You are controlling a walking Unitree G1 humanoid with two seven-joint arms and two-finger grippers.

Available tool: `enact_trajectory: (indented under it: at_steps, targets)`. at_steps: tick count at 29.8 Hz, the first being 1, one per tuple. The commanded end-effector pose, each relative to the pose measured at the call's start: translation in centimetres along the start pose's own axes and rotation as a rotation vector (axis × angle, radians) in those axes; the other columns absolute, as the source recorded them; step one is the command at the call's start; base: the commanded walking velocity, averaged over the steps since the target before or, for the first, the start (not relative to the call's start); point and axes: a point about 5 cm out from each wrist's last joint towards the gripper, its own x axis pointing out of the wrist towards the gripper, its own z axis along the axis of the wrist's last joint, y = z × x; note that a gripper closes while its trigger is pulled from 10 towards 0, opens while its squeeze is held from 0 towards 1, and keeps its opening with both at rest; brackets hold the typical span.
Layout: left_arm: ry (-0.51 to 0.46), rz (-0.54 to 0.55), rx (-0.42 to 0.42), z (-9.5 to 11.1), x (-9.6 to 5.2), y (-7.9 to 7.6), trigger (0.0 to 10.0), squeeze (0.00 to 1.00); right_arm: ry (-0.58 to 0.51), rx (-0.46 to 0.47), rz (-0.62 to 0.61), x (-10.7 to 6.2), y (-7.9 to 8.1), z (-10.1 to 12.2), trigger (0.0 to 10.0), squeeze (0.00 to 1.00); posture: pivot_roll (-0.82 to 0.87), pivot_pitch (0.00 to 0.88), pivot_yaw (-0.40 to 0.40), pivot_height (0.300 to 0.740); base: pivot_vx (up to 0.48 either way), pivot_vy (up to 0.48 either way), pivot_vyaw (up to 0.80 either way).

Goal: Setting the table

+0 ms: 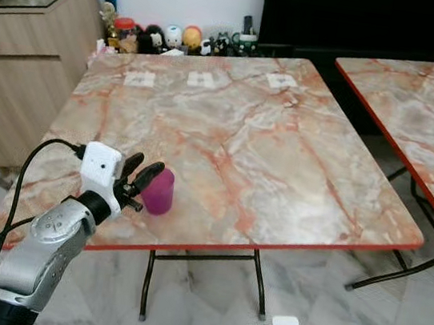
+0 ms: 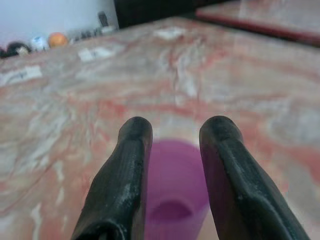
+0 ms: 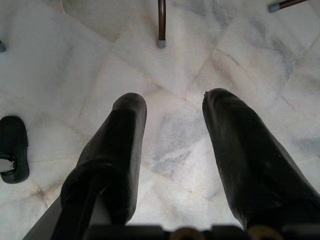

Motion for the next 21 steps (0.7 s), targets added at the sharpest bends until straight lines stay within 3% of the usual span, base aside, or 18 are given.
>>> enact_trajectory:
  at_steps: [1,5,6,9,12,13,14,15,21]
  targets:
    - [0.013,0.043,-0.02,0.2,0.3,0.4,10.0,0.0,0.002,-0.005,0.008,0.0,0.2,0.1,10.0,0.0,-0.03,0.0,0.043,0.74,0.0,0.0,0.0]
    - [0.048,0.094,-0.059,0.1,0.6,0.9,10.0,0.0,0.003,-0.009,0.007,0.0,0.2,0.1,10.0,0.0,-0.03,0.0,0.042,0.74,0.0,0.0,0.0]
    - [0.06,0.104,-0.079,0.0,0.6,1.1,10.0,1.0,0.003,-0.008,0.006,0.0,0.2,0.1,10.0,0.0,-0.03,0.0,0.042,0.74,0.0,0.0,0.0]
    - [0.083,0.11,-0.134,-0.2,0.5,1.3,10.0,1.0,0.004,-0.009,0.006,0.0,0.2,0.1,10.0,0.0,-0.03,0.0,0.042,0.74,0.0,0.0,0.0]
    - [0.136,0.15,-0.107,-0.5,0.5,2.0,10.0,1.0,0.005,-0.007,0.007,0.0,0.2,0.1,10.0,0.0,-0.02,0.0,0.042,0.74,0.0,0.0,0.0]
    - [0.165,0.15,-0.089,-0.7,0.5,2.1,10.0,0.91,0.005,-0.007,0.007,0.0,0.2,0.1,10.0,0.0,-0.02,0.0,0.042,0.74,0.0,0.0,0.0]
    - [0.185,0.15,-0.078,-0.9,0.5,2.1,10.0,0.91,0.005,-0.007,0.007,0.0,0.2,0.1,10.0,0.0,-0.02,0.0,0.042,0.74,0.0,0.0,0.0]
    - [0.203,0.159,-0.078,-1.0,0.6,2.3,10.0,0.0,0.005,-0.007,0.008,0.0,0.2,0.1,10.0,0.0,-0.02,0.0,0.042,0.74,0.0,0.0,0.0]
    - [0.253,0.155,-0.074,-0.7,1.0,2.8,10.0,0.0,0.004,-0.008,0.012,0.0,0.3,0.2,10.0,0.0,-0.02,0.0,0.045,0.74,0.0,0.0,0.0]
